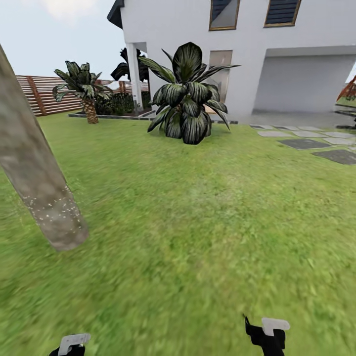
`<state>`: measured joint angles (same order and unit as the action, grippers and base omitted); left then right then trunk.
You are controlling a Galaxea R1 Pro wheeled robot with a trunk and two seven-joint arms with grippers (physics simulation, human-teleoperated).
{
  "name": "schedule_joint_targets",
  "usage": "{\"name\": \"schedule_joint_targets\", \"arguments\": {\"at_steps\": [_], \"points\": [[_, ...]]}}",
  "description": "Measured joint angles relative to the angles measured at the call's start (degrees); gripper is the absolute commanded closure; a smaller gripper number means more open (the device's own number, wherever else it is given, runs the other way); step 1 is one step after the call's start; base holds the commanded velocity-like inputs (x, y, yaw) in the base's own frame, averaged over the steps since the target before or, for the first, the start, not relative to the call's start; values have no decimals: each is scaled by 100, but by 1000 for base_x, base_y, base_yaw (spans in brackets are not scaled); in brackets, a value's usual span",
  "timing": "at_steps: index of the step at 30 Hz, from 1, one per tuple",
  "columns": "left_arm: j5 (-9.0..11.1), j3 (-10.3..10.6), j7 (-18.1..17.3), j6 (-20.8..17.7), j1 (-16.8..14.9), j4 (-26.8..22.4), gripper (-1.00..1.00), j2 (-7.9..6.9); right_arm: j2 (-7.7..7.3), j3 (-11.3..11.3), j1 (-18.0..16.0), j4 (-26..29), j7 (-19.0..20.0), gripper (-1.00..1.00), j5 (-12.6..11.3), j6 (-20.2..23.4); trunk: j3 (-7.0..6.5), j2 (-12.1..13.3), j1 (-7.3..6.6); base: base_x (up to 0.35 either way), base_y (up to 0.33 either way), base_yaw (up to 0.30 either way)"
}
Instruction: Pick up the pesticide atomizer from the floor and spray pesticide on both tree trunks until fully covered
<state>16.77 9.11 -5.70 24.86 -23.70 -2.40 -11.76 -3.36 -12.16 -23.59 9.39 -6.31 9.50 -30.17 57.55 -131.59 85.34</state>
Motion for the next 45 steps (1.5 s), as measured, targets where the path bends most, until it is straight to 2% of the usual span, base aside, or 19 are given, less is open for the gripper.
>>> {"name": "schedule_joint_targets", "arguments": {"at_steps": [7, 45], "points": [[34, 0, 8, 8, 1, 3, 100, -1, 0, -6, 0, 0, -1, -100, 0, -2, 0, 0, -2, -165, -232, -300], [46, 0, 9, 17, 1, 3, 100, -5, 9, -6, 0, -8, -1, -100, 0, 5, 0, 0, -3, -1, -277, -300]]}}
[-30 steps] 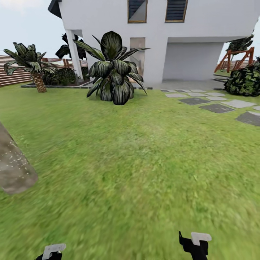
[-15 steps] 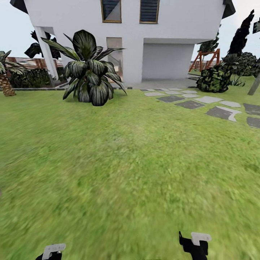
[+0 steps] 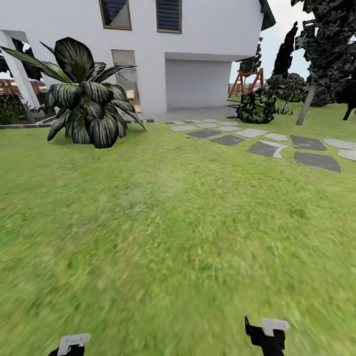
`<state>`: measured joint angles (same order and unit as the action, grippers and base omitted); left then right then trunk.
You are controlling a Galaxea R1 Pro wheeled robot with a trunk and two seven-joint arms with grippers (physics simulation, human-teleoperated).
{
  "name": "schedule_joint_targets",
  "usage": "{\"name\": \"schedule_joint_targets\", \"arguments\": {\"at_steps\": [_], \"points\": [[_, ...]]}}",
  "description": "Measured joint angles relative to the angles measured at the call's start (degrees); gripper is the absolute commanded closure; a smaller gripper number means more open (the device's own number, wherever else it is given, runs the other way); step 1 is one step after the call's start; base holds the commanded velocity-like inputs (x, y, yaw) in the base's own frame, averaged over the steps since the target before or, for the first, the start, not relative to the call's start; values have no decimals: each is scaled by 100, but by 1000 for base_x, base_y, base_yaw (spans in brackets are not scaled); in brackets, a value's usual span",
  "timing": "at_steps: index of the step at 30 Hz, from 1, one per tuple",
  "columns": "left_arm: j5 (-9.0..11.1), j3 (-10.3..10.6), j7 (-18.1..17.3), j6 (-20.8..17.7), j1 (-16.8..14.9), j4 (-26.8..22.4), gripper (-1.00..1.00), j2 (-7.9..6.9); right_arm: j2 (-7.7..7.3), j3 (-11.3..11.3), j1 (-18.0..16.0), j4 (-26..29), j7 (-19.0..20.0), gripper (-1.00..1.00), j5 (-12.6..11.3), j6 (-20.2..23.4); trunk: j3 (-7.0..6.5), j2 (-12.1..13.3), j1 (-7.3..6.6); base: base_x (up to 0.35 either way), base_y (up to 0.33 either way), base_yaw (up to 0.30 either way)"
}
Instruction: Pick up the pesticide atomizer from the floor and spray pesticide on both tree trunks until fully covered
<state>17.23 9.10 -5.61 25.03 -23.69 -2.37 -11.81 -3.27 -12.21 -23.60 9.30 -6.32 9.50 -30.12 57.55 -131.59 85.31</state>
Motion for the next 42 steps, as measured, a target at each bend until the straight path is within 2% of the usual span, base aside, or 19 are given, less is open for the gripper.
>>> {"name": "schedule_joint_targets", "arguments": {"at_steps": [42], "points": [[0, 0, 0, 0, 0, 0, 100, -1, -16, 0, 0, 17, 0, -100, -3, 2, -67, 0, 0, 0, -277, -300]]}}
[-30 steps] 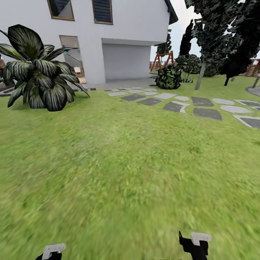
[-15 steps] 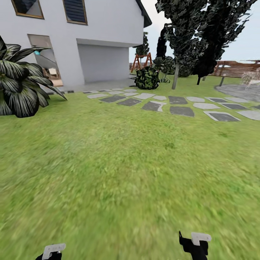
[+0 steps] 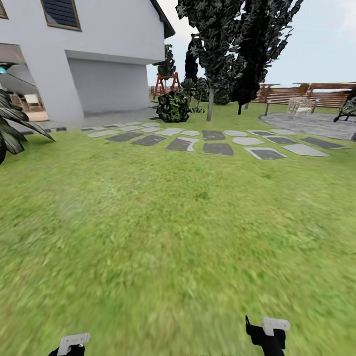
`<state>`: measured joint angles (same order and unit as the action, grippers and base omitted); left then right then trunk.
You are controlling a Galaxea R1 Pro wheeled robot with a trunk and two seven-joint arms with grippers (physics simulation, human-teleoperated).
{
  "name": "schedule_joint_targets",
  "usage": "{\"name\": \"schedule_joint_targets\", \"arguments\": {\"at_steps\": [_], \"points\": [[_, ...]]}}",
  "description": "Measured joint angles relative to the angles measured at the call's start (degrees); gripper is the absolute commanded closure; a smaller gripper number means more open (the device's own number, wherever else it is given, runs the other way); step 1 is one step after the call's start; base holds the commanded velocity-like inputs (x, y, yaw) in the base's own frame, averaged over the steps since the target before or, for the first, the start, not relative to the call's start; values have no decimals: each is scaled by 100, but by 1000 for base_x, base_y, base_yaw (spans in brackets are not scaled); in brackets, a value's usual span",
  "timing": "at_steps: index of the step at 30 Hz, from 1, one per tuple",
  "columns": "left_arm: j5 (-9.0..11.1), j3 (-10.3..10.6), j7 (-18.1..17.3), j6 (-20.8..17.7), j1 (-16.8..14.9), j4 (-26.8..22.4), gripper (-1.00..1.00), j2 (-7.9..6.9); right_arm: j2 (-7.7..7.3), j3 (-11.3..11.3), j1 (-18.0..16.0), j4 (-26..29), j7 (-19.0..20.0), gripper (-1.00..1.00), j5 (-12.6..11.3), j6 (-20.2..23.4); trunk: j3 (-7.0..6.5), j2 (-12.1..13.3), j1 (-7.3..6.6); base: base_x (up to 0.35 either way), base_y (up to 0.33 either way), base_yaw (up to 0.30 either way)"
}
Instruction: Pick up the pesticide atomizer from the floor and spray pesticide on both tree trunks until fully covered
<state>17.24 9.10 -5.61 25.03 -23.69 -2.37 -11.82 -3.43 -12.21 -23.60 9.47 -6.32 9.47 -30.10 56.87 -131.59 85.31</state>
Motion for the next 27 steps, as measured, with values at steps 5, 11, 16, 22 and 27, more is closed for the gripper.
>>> {"name": "schedule_joint_targets", "arguments": {"at_steps": [5, 11, 16, 22, 27], "points": [[0, 0, 0, 0, 0, 2, 100, 0, -2, 0, 0, -1, 0, -100, 3, 0, 0, 0, 0, 0, -277, -300], [0, 0, 0, 0, 0, 2, 100, -1, -2, 0, 0, -1, 0, -100, 3, 0, 0, 0, 0, 0, -277, -300], [-1, 1, 0, 0, 0, 2, 100, 1, -2, 0, 0, -6, 0, -100, 3, 0, 0, 0, 0, 0, -277, -300], [0, 0, 0, 0, 0, 2, 100, -1, -2, 0, 0, -7, 0, -100, 3, 0, 0, 0, 0, 0, -277, -300], [-1, 1, 0, 0, 0, 2, 100, 0, -2, 0, 0, -7, 0, -100, 3, 0, 0, 0, 0, 0, -277, -300]]}}
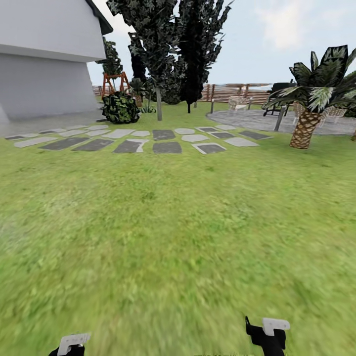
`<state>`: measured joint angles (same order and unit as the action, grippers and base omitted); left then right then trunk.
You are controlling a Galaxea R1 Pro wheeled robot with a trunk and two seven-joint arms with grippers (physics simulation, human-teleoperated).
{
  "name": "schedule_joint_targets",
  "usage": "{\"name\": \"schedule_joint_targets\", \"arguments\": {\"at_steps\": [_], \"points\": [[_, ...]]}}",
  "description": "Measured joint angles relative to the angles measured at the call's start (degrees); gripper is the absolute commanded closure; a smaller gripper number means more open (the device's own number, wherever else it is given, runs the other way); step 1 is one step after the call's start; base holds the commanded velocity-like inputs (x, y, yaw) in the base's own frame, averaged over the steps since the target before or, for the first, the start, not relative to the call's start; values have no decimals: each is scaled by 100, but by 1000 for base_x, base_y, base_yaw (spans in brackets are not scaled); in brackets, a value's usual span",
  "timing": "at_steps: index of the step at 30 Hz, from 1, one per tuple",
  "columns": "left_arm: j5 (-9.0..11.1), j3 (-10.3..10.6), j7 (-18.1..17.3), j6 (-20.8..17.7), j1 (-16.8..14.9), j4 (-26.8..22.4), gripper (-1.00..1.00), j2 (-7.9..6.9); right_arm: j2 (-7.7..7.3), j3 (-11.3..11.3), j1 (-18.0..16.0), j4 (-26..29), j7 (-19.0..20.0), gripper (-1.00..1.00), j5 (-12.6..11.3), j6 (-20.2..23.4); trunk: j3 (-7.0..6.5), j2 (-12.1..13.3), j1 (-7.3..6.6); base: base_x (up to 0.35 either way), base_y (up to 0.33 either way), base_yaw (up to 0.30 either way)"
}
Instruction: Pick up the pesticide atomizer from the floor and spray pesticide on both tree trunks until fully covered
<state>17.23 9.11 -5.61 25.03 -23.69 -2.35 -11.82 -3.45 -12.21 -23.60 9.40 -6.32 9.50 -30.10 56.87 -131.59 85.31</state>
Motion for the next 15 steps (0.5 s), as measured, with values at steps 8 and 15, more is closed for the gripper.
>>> {"name": "schedule_joint_targets", "arguments": {"at_steps": [8, 15], "points": [[0, 0, 0, 0, 0, 0, 100, 0, 0, 0, 0, 0, 0, -100, 0, 0, 0, 0, 0, 0, -277, -300], [0, -1, 0, 0, 0, 0, 100, 3, 0, 0, 0, -1, 0, -100, 0, 0, 0, 0, 0, 0, -277, -300]]}}
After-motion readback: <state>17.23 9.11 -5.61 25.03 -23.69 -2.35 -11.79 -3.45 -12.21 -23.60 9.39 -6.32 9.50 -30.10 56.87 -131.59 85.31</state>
